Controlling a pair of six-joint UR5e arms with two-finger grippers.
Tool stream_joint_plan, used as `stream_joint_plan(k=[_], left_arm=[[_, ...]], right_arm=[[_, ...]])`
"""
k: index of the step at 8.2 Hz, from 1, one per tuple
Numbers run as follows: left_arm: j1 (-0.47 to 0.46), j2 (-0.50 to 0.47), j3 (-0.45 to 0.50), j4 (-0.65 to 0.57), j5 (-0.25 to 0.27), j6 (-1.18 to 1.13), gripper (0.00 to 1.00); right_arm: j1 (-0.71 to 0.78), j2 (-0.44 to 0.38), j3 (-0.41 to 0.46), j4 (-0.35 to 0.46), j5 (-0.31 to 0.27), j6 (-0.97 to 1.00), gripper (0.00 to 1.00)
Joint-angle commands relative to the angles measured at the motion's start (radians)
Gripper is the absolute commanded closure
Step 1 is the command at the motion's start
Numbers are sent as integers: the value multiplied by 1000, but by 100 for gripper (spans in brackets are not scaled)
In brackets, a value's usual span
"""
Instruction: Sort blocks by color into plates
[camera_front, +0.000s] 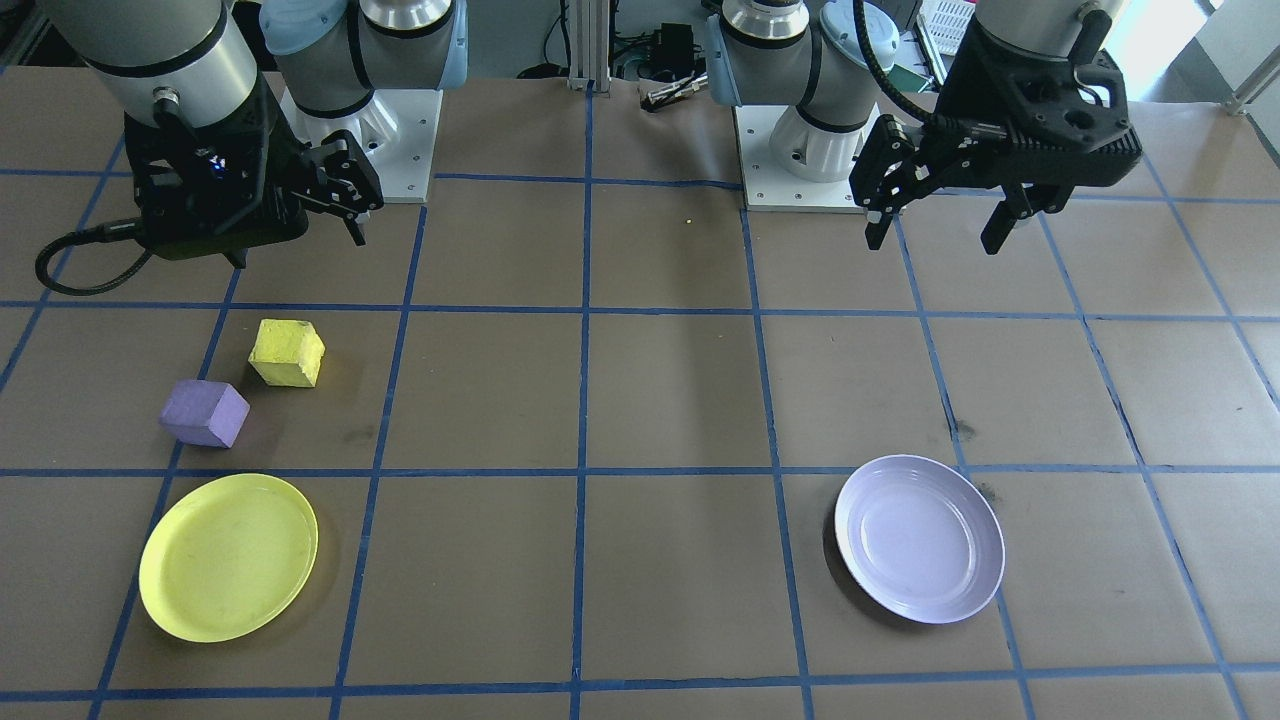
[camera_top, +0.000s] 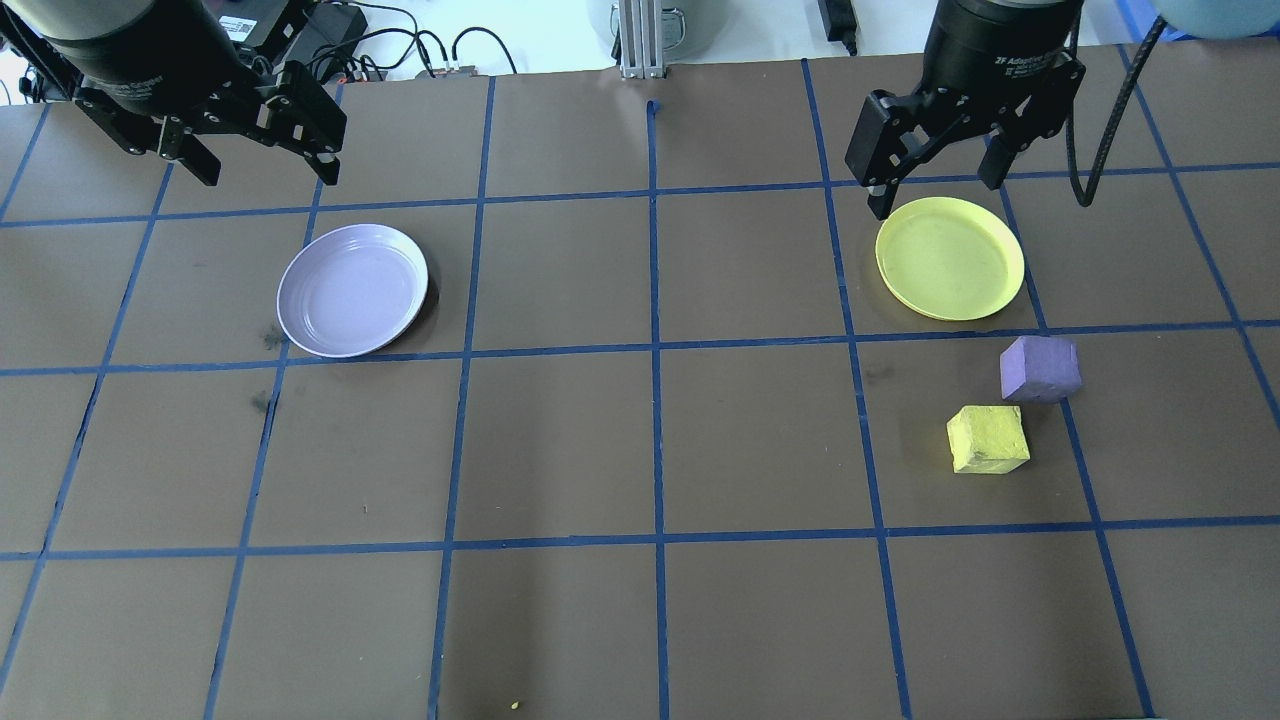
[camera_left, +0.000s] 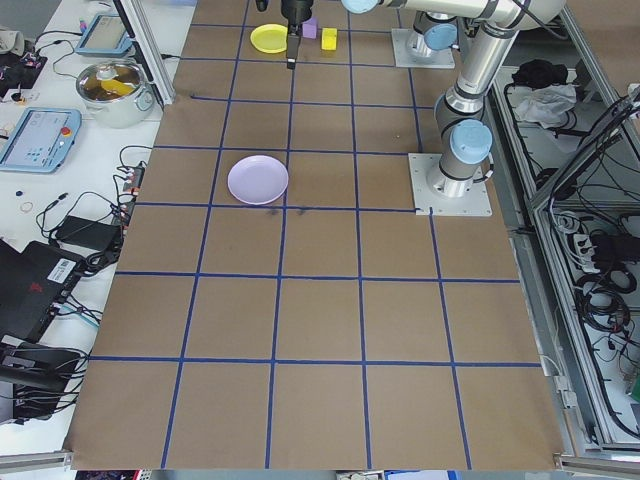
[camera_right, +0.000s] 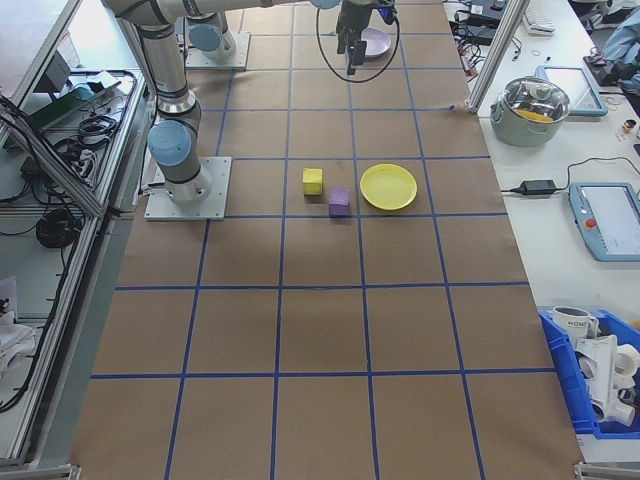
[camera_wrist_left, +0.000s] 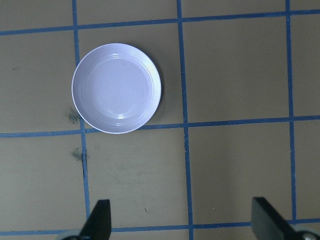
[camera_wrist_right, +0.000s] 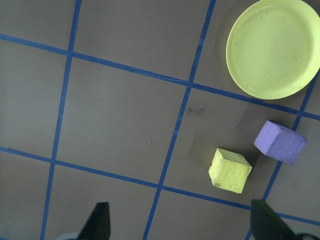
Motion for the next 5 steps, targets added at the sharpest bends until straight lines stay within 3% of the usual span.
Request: stream_joint_plan(k=[1,5], left_arm=[[2,3,-7,-4,11,-1,0],[4,-5,-10,-6,13,7,0]], right_arm=[[0,-28,48,-35,6,-5,0],[-18,-25,51,-36,-6,-17,0]])
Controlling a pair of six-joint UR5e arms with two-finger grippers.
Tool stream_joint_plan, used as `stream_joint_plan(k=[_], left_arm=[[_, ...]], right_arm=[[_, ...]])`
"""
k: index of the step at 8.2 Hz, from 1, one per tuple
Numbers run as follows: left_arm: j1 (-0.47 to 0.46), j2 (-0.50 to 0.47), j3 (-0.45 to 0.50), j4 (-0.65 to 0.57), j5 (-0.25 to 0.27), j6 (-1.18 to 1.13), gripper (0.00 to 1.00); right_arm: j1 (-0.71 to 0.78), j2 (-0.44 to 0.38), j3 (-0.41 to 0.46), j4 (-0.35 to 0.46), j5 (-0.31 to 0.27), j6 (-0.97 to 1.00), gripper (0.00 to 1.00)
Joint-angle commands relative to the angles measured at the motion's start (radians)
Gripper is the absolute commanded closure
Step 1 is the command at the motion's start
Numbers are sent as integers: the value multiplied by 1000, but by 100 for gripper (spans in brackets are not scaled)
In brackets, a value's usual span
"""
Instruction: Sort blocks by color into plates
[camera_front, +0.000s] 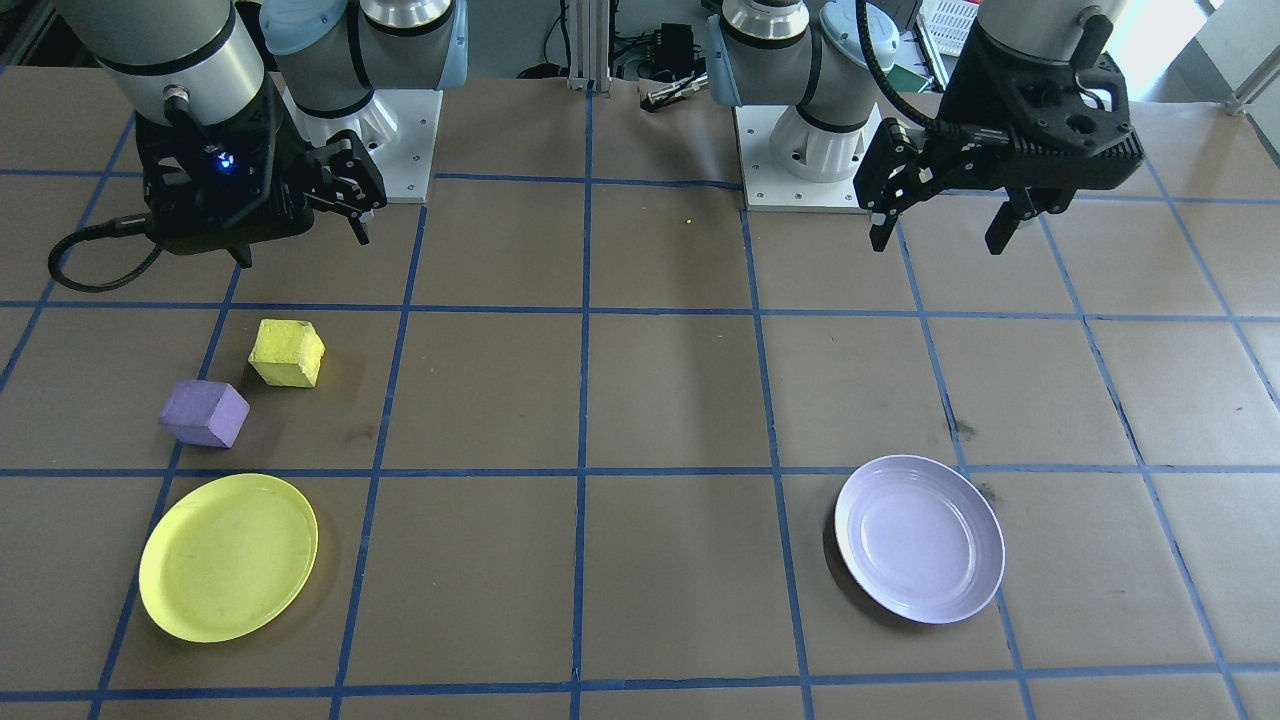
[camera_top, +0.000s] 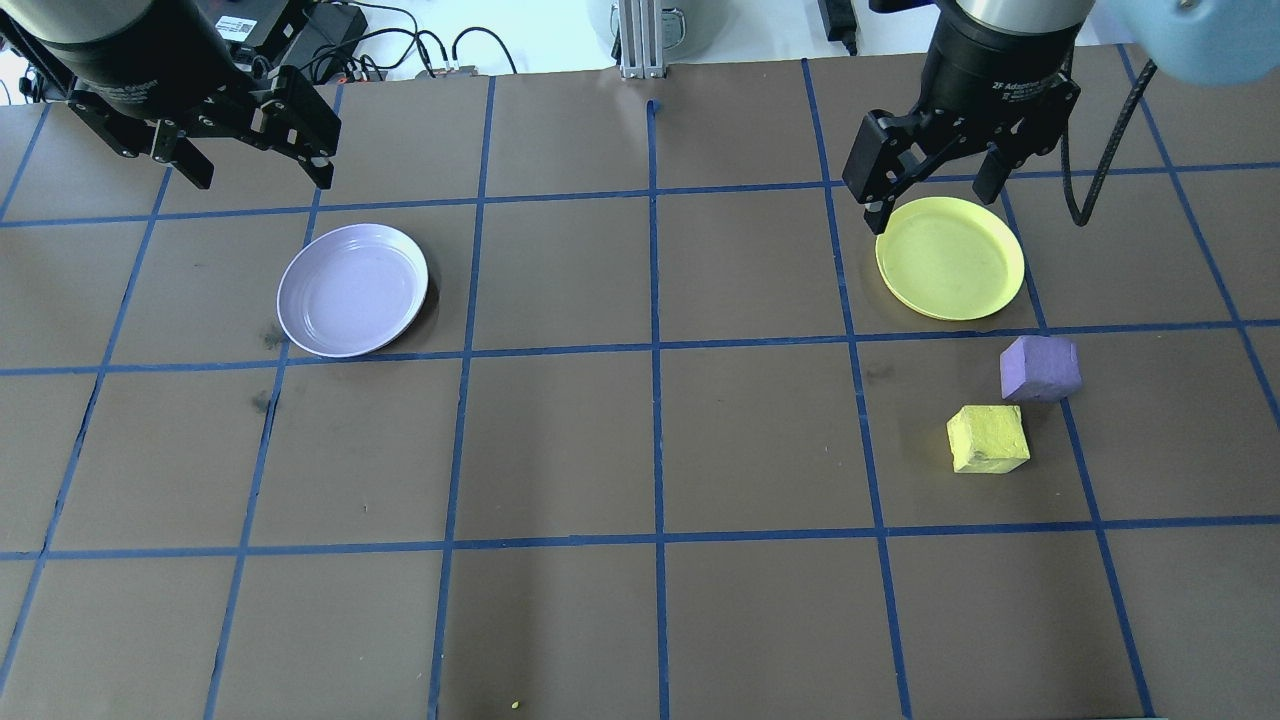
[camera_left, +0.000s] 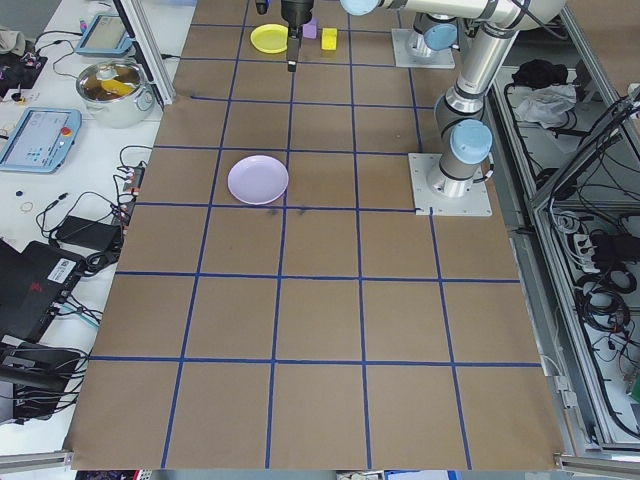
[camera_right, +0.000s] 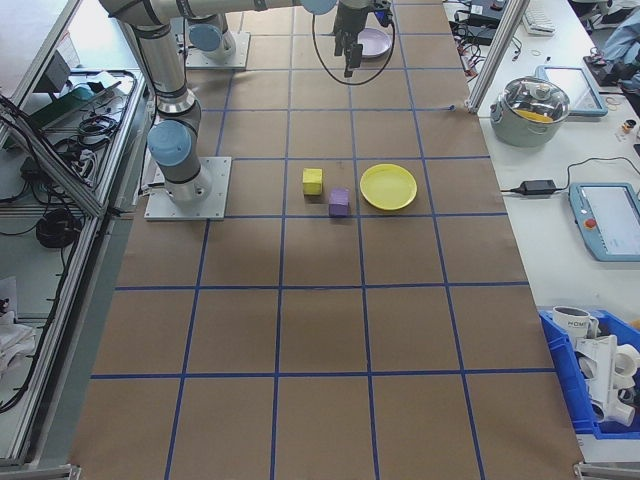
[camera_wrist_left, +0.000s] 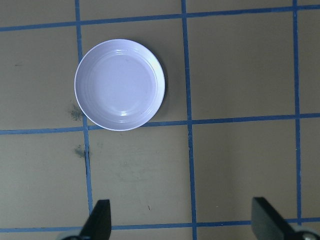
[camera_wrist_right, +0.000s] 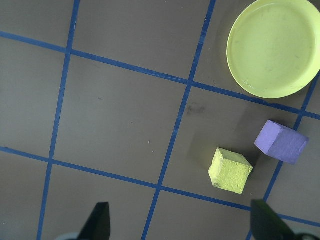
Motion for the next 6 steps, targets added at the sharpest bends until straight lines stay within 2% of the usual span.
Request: stream_joint_plan(k=[1,2,3,5,6], left_arm=[[1,4,-3,-14,0,5,0],[1,-2,-4,-14,0,5,0],[1,-2,-6,-16,0,8,0],[1,-1,-7,-17,2,8,0],[1,4,-7,-25,21,8,0]], right_arm=[[-38,2,4,-2,-25,-27,0],[-92,2,32,-3,-25,-42,0],[-157,-9,86,-49,-56,-116,1],[-268,-32,202,-155,-65,-163,1],[-288,-40,274,-149,-54,-160,0]])
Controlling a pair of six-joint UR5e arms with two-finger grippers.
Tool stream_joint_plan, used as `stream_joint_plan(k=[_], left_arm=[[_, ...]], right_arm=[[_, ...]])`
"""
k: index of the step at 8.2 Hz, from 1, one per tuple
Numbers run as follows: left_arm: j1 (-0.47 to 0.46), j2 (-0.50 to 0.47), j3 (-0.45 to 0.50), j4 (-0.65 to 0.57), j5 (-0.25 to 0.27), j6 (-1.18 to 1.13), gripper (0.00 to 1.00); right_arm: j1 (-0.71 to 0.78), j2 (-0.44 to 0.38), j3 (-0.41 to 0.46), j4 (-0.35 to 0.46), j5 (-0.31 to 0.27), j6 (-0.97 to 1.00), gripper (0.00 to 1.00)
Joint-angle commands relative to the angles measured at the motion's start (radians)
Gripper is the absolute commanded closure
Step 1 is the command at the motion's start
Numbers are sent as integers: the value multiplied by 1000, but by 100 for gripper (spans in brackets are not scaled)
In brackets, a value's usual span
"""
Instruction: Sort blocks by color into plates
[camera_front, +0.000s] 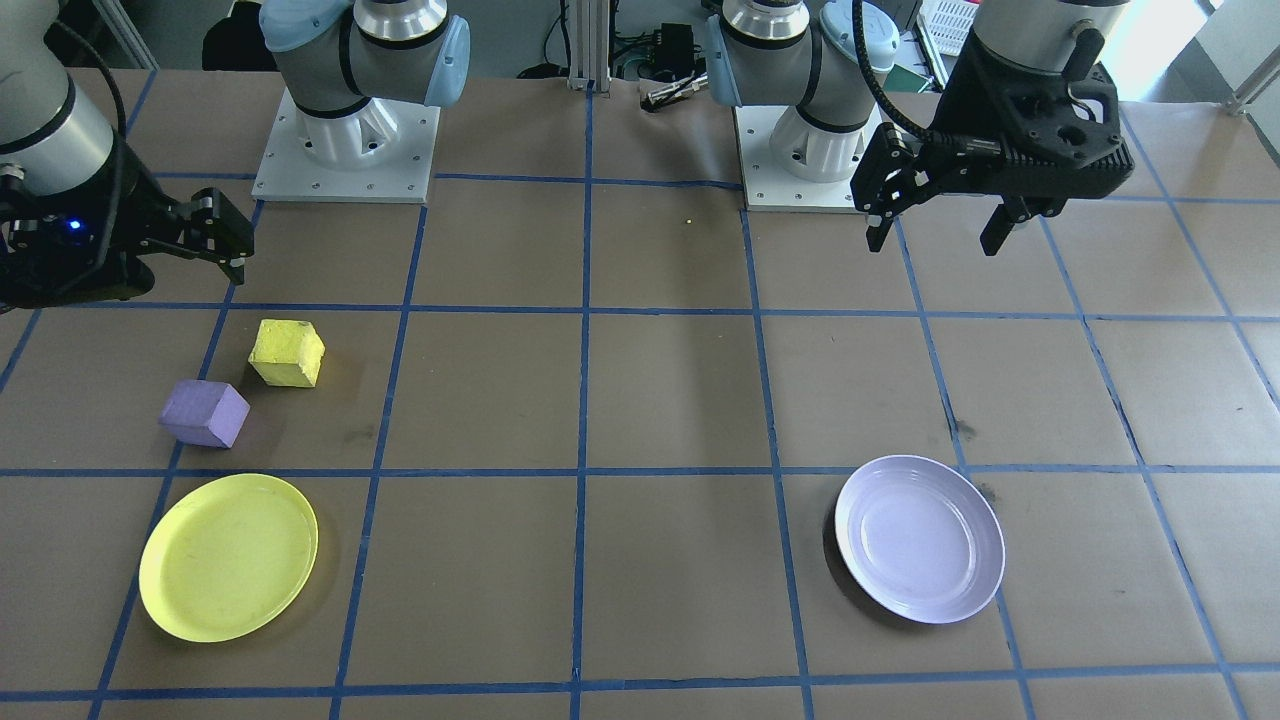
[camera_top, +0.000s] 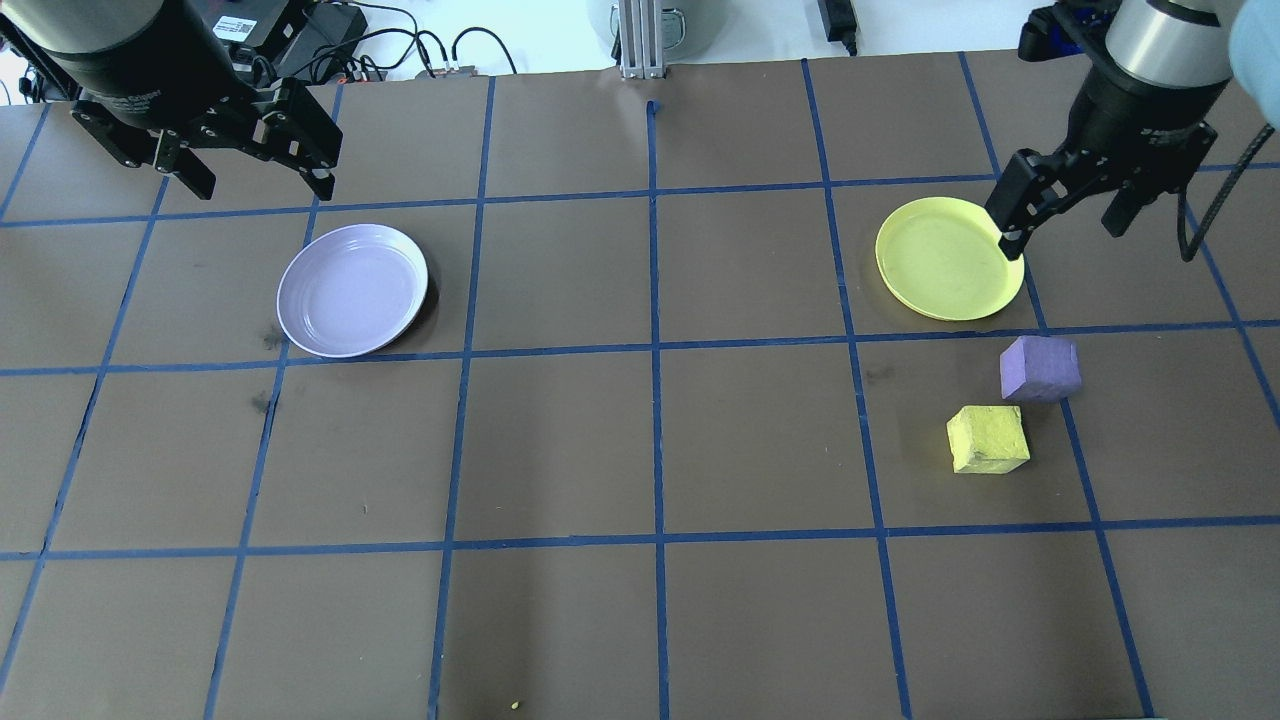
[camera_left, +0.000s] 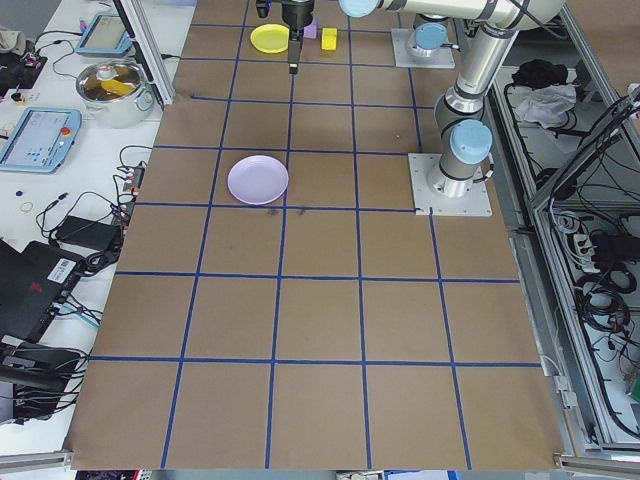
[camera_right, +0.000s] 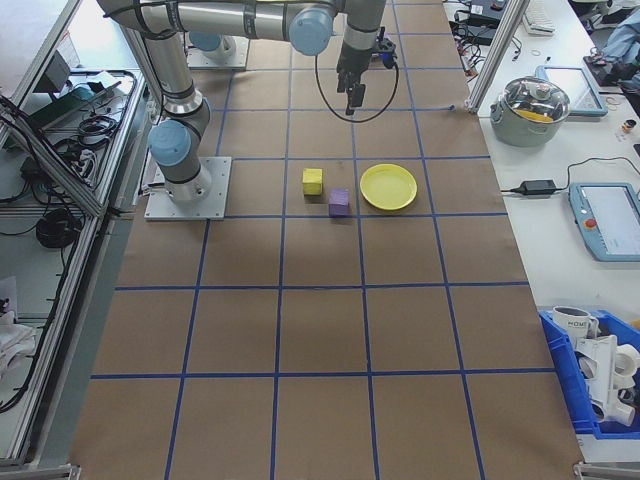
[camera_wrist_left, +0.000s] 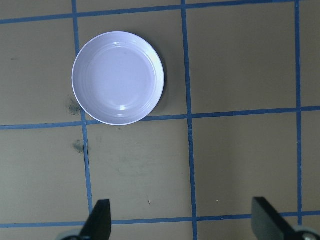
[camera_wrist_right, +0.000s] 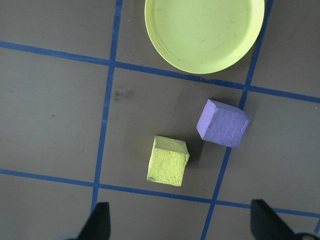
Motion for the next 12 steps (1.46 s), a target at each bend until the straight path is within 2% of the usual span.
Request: stream_joint_plan(k=[1,3,5,6,8,9,12], left_arm=[[0,4,-1,-19,41,1,0],[0,1,1,-18,43,1,0],[0,-2,1,-16,43,1,0],[-2,-4,2,-12,43,1,0],[-2,-5,1,-16,40,-2,0],[-2,-5,1,-16,40,-3,0],[-2,-7,1,-16,37,-9,0]], right_arm=[[-63,-70,205,-55,13,-15,0],[-70,-101,368,-165,11,-18,0],[-71,-14,515,-378,-5,-18,0],[-71,17,558,-445,-8,-18,0],[-71,84,569,-466,-56,17,2],[-73,104,569,-468,-59,31,10],[-71,103,563,-471,-55,42,77]])
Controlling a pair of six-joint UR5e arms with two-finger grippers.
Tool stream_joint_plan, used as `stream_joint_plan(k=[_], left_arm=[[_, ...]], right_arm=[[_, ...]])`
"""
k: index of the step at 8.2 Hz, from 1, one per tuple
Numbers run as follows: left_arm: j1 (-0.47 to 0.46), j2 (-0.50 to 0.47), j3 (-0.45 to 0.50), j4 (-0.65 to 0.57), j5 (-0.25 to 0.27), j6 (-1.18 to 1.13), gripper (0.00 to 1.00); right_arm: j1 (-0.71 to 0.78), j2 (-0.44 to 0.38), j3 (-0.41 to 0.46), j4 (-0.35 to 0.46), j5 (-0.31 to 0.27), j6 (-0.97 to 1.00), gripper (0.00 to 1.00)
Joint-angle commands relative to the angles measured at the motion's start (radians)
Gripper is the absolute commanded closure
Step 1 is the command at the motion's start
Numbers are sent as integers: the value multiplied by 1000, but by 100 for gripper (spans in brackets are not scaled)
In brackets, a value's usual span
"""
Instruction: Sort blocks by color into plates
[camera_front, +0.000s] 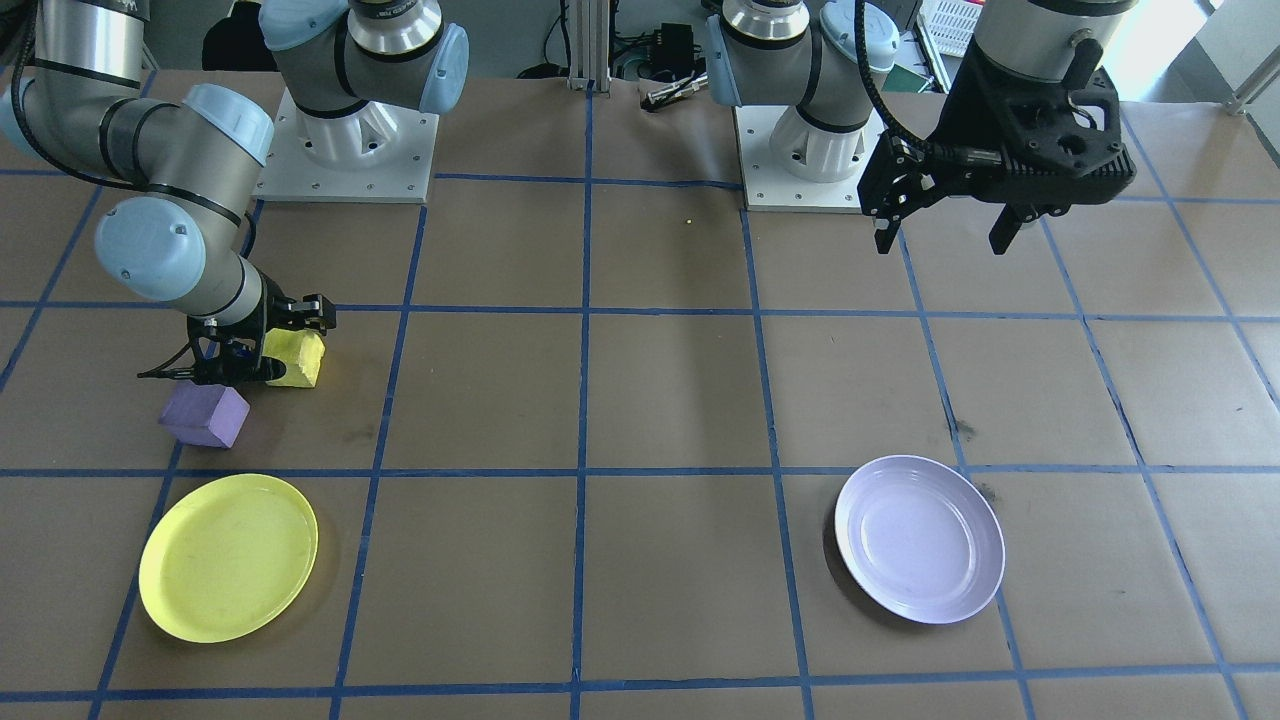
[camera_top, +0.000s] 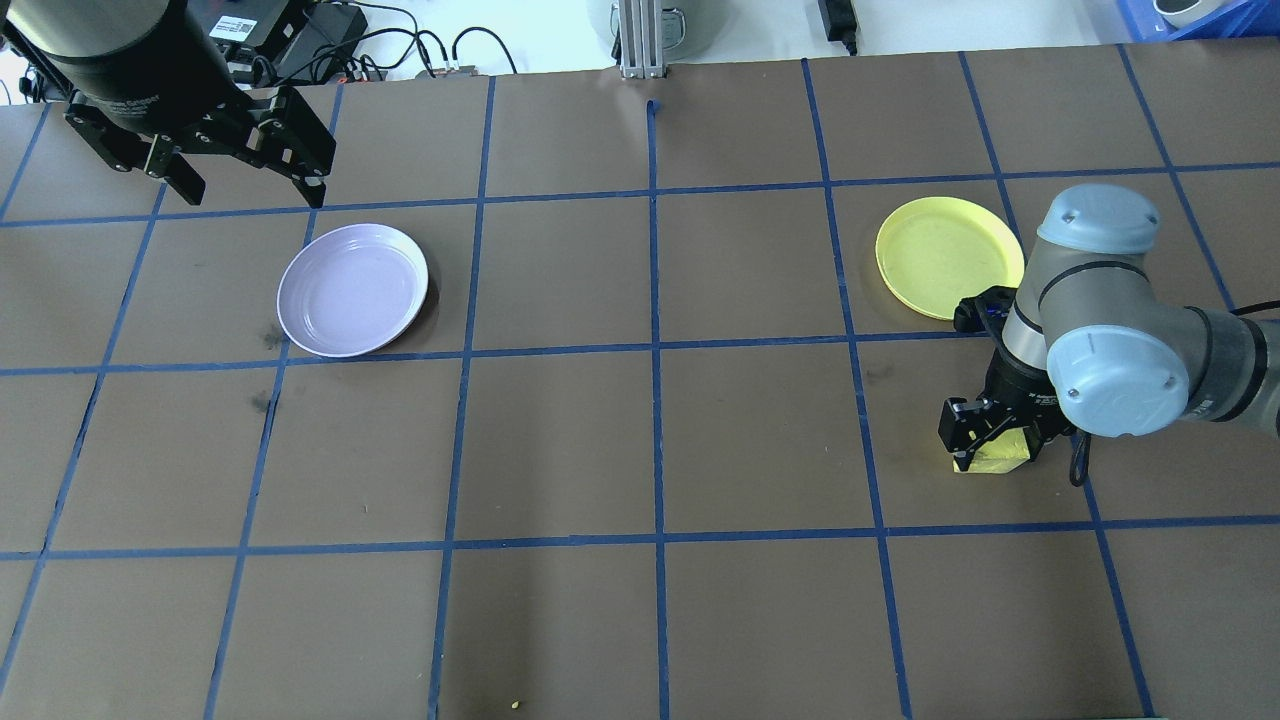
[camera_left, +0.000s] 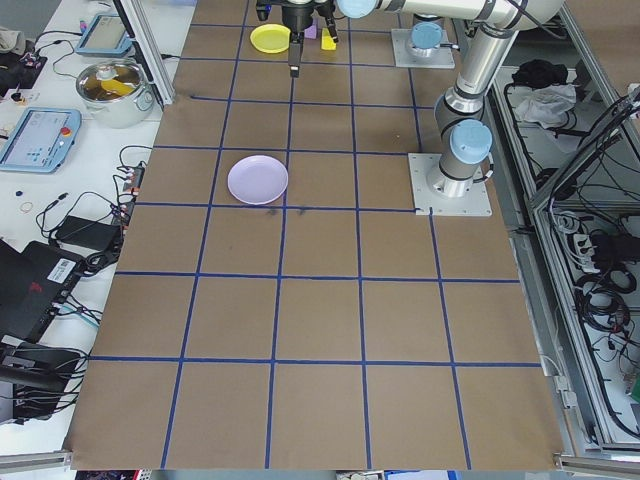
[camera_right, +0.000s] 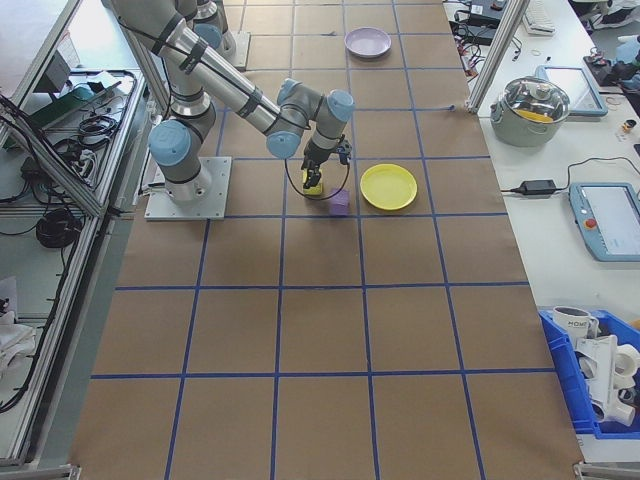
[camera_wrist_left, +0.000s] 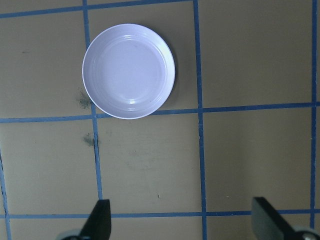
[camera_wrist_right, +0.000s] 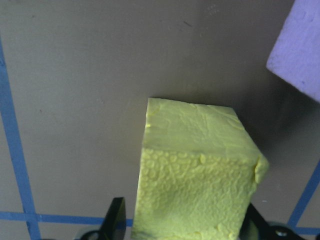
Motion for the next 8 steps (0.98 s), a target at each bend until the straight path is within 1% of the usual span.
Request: stream_joint_plan(k=[1,2,3,4,5,6,7,8], left_arm=[[0,-2,-2,-1,-1,-2,0],[0,-16,1,2,2,-4,0],[-5,-19,2,4,0,-4,0],[-6,-19,2,4,0,-4,0],[-6,-18,2,4,0,-4,0],[-6,-16,2,2,2,-4,0],[-6,-13,2,1,2,-2,0],[-8,-13,2,0,0,-4,0]], right_arm=[[3,-15,-27,8,17,37,91],[9,-28,-79,44,36,51,92],[10,-37,-154,139,109,68,91],[11,-25,-273,221,132,68,92],[11,30,-364,250,134,62,92],[11,103,-430,239,132,54,89],[11,197,-500,168,132,46,87],[11,263,-560,150,132,49,84]])
